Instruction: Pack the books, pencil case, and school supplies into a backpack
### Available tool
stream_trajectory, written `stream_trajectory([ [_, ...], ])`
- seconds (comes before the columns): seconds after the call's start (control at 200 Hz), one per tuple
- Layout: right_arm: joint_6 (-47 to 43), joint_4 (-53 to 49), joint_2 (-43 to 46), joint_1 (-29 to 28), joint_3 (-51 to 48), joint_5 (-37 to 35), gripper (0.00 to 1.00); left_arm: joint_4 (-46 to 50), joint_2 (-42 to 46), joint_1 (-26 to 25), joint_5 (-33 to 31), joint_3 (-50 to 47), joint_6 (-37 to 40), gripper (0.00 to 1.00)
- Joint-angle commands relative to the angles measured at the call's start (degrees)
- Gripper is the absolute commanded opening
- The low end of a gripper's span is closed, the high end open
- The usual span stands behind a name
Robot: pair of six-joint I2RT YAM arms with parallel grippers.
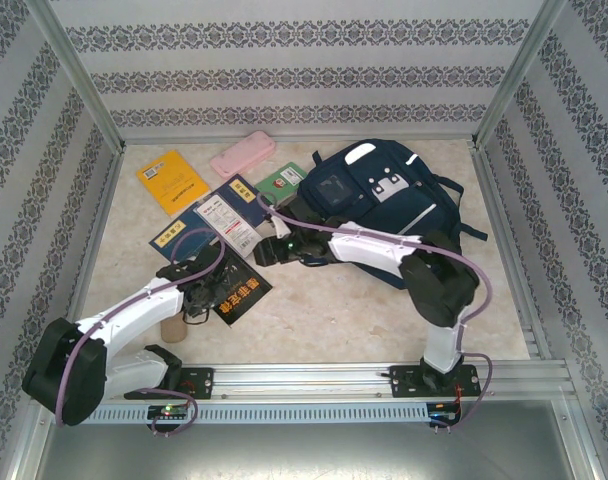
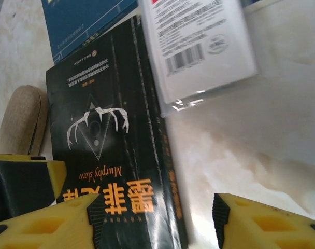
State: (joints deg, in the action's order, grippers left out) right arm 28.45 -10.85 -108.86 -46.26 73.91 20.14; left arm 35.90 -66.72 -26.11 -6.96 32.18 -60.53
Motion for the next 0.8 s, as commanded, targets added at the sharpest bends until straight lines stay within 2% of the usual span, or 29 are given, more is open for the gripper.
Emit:
stream_trajectory([
  [0.0,-2.3,0.7,-4.4,-1.4,4.6,2.0,0.56,-4.6,0.9,0.8,0.7,-2.4,-1.8,0.45],
  [0.145,-2.9,0.5,-9.8,-2.2,8.1,2.8,0.54,-5.8,0.8,0.8,0.9,-5.1,-2.7,0.32],
  [0.475,-5.3,-0.6,-16.0,-3.7,9.1,1.1,0.54,-5.0,0.9,0.9,1.1,-8.0,-4.0,0.29],
  [0.684,-2.0,2.0,-16.9,-5.2,9.8,14.6,0.51,-5.9,1.2,0.8,2.1,-9.1,-4.8,0.29],
  [0.794,-0.5,3.0,-16.3,-6.7,10.7,19.3,0.48,-6.3,1.3,0.9,2.4,-9.2,-4.9,0.28],
])
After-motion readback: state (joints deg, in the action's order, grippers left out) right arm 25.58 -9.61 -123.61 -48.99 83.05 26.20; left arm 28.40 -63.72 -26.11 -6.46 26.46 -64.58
